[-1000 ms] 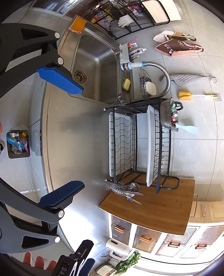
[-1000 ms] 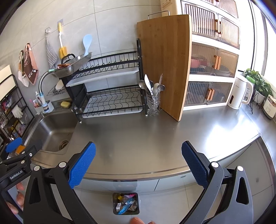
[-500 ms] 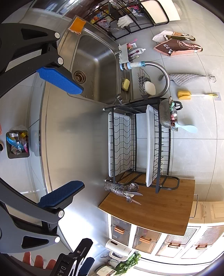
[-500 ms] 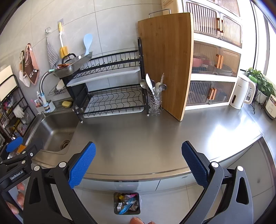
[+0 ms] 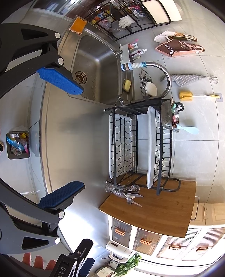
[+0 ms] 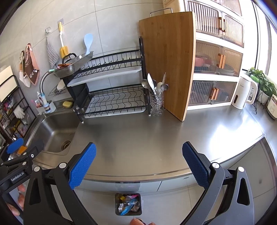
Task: Collect trash
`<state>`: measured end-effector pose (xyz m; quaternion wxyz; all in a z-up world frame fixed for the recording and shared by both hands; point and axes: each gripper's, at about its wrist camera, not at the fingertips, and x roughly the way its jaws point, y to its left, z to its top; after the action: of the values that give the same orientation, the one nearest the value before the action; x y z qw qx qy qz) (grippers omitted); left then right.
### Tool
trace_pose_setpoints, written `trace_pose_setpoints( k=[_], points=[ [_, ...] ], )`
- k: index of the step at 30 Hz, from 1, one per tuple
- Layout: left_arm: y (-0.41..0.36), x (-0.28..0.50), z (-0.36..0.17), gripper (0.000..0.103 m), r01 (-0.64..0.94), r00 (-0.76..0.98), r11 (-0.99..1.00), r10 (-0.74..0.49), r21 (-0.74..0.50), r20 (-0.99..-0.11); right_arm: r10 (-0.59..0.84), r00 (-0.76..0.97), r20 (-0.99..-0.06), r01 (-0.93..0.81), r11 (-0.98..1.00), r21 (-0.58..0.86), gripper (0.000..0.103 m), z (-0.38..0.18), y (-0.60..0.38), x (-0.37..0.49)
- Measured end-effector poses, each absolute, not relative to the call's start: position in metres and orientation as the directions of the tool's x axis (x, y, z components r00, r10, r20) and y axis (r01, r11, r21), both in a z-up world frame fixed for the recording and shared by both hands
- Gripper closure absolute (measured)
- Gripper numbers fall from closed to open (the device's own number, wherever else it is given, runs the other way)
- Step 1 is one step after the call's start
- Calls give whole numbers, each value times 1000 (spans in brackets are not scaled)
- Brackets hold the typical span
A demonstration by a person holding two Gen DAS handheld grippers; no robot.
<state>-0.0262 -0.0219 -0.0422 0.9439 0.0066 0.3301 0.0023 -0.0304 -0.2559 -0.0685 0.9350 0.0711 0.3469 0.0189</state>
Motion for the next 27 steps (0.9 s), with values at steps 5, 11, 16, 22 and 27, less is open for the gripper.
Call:
trace_pose_setpoints(
  k=[5,11,16,22,27],
  points=[
    [-22,-28,-42,8,-4,783,1000,11,13,-621,86,758,-647,12,989,145,3,-69,-253,-29],
    [-21,-29,-42,8,-4,785,1000,8,8,-619,84,759,-646,10,990,141,3,-68,-254,-31],
    [-22,-29,-41,8,-3,785,1000,4,3,-620,83,760,-645,10,990,139,3,-68,-255,-31],
    [-24,-28,-41,8,12,785,1000,-6,5,-619,77,759,-647,16,990,138,3,-67,-257,-30],
    [-25,-29,-41,8,11,788,1000,-7,3,-616,70,760,-647,22,991,132,3,-66,-258,-31]
  ],
)
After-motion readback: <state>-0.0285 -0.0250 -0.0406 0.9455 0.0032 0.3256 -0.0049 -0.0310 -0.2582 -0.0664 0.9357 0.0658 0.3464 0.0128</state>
